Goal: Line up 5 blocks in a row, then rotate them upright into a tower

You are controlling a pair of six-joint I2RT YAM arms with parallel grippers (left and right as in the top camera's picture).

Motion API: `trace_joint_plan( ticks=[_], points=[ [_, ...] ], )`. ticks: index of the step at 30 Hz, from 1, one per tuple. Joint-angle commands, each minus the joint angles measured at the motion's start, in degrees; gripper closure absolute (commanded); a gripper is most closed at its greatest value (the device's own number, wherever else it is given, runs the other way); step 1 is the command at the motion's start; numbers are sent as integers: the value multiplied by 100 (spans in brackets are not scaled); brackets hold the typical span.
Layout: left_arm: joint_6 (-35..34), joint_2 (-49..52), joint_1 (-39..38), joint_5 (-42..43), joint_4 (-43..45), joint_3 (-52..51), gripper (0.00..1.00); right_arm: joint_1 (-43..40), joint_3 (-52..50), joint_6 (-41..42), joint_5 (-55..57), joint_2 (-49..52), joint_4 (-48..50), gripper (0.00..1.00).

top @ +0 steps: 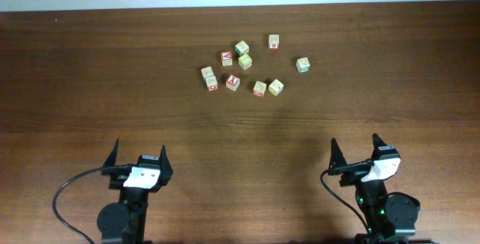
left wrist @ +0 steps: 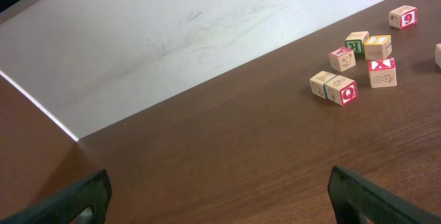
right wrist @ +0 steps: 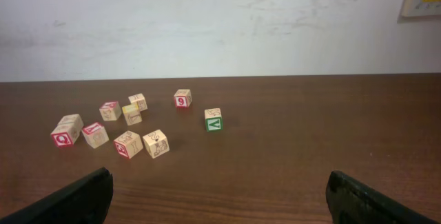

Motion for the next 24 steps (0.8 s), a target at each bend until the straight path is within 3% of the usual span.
trace_joint_plan(
  ticks=[1,11,19,24],
  points=[
    [92,-61,35,-63,9,-57,1,35,-50,48,-4,-42,-2,2],
    [87,-61,35,-197,-7,-57,1,35,-50,50,-13,-42,72,2],
    [85,-61,35,841,317,-52,1,35,-50,48,-380,-42,125,2],
    [-249,-61,35,844,313,-11,1,35,-13,48,-608,-42,127,1]
  ],
)
